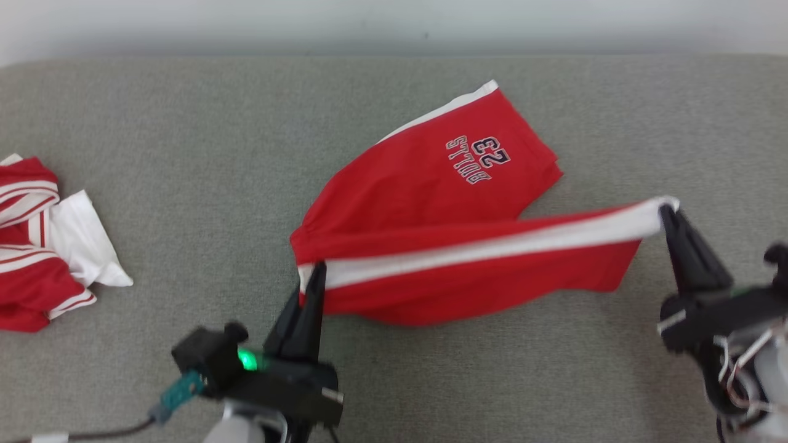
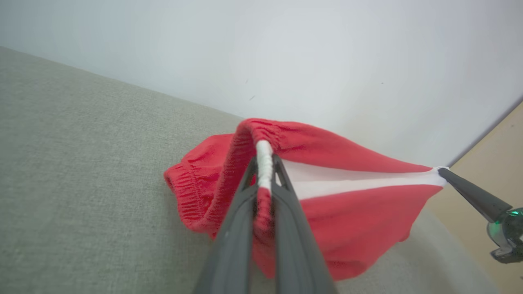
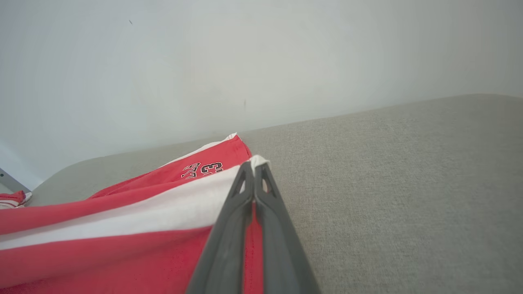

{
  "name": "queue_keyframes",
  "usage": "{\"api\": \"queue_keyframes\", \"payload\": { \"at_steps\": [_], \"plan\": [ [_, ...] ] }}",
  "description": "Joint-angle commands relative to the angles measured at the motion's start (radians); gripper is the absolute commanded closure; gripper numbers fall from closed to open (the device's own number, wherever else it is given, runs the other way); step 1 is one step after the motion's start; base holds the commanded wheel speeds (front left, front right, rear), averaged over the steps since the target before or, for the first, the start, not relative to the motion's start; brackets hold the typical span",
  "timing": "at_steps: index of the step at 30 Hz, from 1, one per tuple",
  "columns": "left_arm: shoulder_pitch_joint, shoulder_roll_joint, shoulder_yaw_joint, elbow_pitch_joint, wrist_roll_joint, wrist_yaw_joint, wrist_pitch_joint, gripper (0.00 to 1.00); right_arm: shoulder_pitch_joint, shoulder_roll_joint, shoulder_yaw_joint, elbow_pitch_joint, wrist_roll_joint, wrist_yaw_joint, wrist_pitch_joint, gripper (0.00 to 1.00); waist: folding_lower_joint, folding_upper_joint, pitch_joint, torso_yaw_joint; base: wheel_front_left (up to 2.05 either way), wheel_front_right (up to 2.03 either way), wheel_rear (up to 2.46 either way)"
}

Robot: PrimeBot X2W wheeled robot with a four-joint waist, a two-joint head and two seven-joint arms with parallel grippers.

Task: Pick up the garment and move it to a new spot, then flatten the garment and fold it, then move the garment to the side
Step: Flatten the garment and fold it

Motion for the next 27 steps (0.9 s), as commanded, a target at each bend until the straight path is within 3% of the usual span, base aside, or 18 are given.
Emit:
{"api": "queue_keyframes", "payload": {
  "at_steps": [1,14,27],
  "plan": [
    [-0.038,-0.005,0.008,0.022,-0.022,0.002,-0.004,1.0,-0.044,-0.008,0.002,0.015,0.005,0.001,0.008,1.0,-0.0001,-0.0001,0.039,0.034,0.0,0.0,0.0],
    [-0.367,-0.036,-0.04,0.306,-0.168,0.002,-0.002,1.0,-0.586,-0.029,0.162,0.407,-0.009,0.001,0.093,1.0,-0.0001,-0.0001,0.165,0.13,0.0,0.0,0.0],
    [-0.458,-0.039,-0.183,0.289,-0.268,0.037,-0.004,1.0,-0.864,0.002,0.316,0.742,-0.016,0.001,0.069,1.0,-0.0001,-0.0001,0.221,0.196,0.0,0.0,0.0]
  ]
}}
